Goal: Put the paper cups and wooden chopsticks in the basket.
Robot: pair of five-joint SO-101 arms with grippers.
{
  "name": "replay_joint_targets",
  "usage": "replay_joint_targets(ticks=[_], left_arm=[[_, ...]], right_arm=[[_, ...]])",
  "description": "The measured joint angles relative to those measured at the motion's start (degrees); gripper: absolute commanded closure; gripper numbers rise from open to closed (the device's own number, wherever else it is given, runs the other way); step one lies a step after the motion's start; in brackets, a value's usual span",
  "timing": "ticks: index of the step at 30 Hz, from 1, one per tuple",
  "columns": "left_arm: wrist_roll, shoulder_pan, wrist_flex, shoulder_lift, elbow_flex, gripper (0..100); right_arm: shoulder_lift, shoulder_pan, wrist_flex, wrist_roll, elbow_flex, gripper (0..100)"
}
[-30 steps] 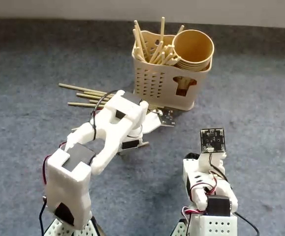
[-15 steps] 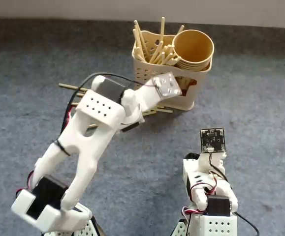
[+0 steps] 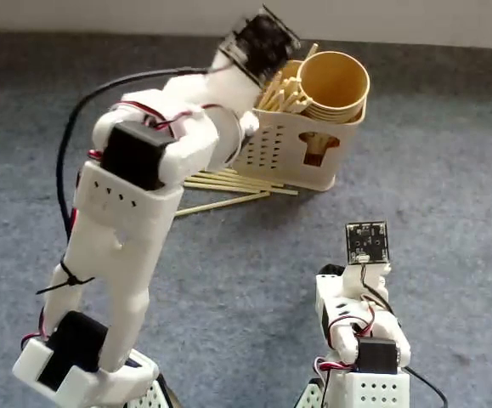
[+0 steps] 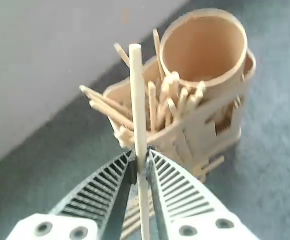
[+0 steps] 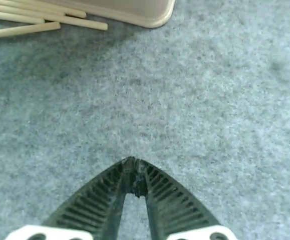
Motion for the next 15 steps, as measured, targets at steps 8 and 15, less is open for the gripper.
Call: replay_joint_targets(ticks=[8,15], left_arm=[[11.69,0.0,-20.92,0.0,-3.6,99],[15.21,0.0,-34.37,0.0,-3.08,99]], right_arm=[[0.0,0.0,0.0,0.0,0.0,99.4],[0.0,0.0,0.0,0.0,0.0,99.4]])
